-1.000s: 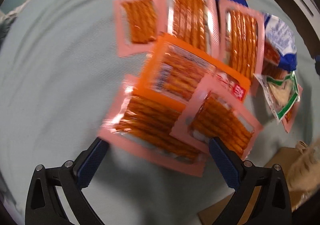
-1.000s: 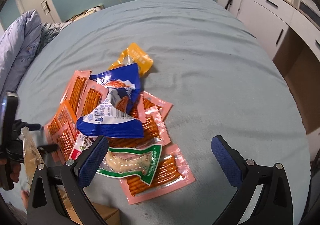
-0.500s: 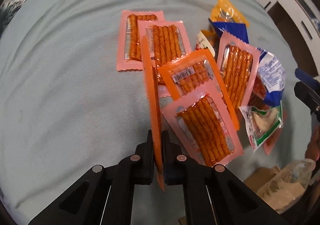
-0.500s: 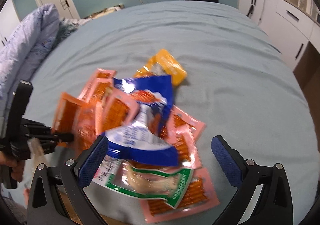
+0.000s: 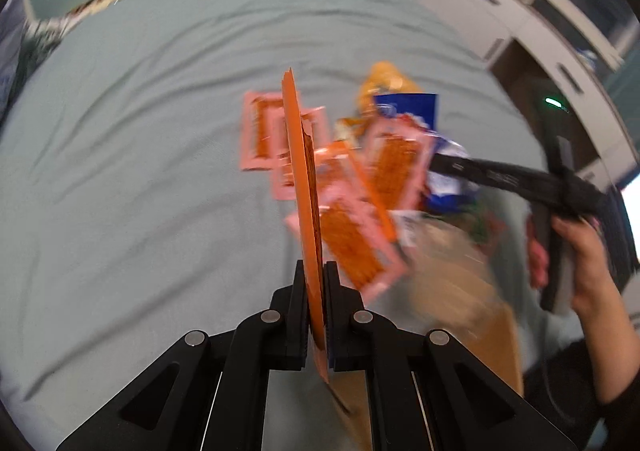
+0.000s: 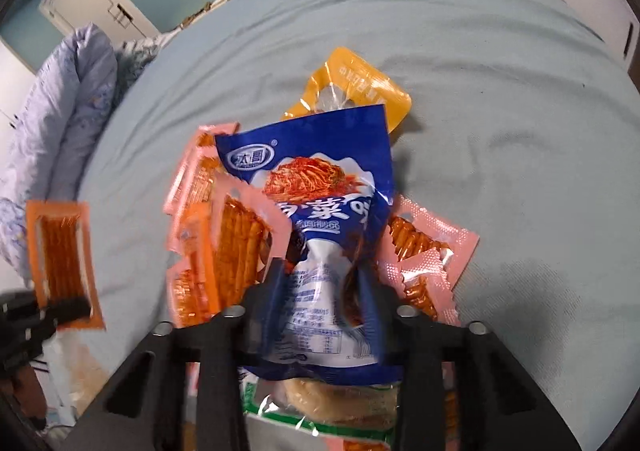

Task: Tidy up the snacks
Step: 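Grasp a pink spicy strip pack with left tool while right tool grasps blue bag, then carry the blue-and-white bag in the right tool into the cardboard box and release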

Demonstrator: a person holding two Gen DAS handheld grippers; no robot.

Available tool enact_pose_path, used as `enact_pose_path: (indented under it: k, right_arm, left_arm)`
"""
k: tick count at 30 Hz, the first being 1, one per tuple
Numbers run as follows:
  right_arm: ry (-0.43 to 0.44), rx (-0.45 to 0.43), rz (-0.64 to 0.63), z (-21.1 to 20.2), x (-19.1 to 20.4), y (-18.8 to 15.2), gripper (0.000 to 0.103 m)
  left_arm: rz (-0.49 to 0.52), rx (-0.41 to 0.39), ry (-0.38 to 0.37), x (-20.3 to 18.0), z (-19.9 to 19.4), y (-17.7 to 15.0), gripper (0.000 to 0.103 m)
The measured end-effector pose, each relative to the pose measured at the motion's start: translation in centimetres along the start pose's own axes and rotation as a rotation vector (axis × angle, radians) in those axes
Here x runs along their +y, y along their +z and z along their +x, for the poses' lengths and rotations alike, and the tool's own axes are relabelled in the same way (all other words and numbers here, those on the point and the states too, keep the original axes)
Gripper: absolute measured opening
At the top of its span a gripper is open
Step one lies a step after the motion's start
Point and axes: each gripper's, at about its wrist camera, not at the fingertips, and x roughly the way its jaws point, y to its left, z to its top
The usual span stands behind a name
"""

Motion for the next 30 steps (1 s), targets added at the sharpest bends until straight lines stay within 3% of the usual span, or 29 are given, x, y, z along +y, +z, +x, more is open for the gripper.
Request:
enact_pose_path:
  k: [3, 8, 11, 14, 15, 16, 17, 19, 21, 24, 27, 30]
  right_arm:
    - [-0.029, -0.053, 0.005, -1.8, -0.3, -0.5, 0.024]
    - [-0.005, -0.210, 0.045, -7.6, -0.7, -2.5, 0.021]
    - [0.034, -0.299, 0.037, -11.2, -0.2, -4.1, 0.021]
    - [0.105, -0.351, 0.008, -13.9, 1.0, -6.8, 0.021]
    - [0.140, -0.354, -0.002, -14.5, 1.5, -8.0, 0.021]
    - [0.157, -0.357, -0.009, -14.8, 1.5, -8.9, 0.021]
    - [0.179, -0.359, -0.027, -15.4, 2.2, -10.6, 0.021]
    - [0.183, -0.354, -0.055, -15.7, 3.0, -13.2, 0.021]
    - [0.194, -0.334, -0.067, -16.3, 3.5, -15.8, 0.021]
    - [0.182, -0.287, -0.109, -16.1, 4.6, -17.0, 0.021]
    - [0.182, -0.223, -0.217, -15.6, 7.4, -18.2, 0.021]
    - [0.172, -0.172, -0.336, -15.0, 9.3, -18.2, 0.021]
  left_arm:
    - [0.022, -0.054, -0.052, -1.8, -2.3, -2.0, 0.005]
    - [0.115, -0.106, -0.168, -5.1, -4.5, -7.1, 0.006]
    - [0.209, -0.044, -0.169, -7.3, -3.6, -9.6, 0.006]
    - [0.338, 0.038, -0.097, -10.0, -1.0, -10.8, 0.008]
    - [0.370, 0.058, -0.056, -10.7, -0.2, -10.7, 0.013]
    - [0.387, 0.068, -0.009, -10.9, 0.4, -10.6, 0.035]
    - [0.389, 0.067, 0.035, -11.1, 0.5, -10.5, 0.065]
    - [0.363, 0.015, 0.108, -10.2, -0.1, -10.3, 0.079]
    - [0.309, -0.047, 0.119, -8.8, -1.4, -9.5, 0.080]
    - [0.176, -0.136, 0.138, -6.4, -3.2, -8.7, 0.081]
    - [0.067, -0.242, 0.250, -3.6, -4.8, -7.9, 0.083]
    - [0.009, -0.294, 0.311, -2.0, -5.7, -8.1, 0.083]
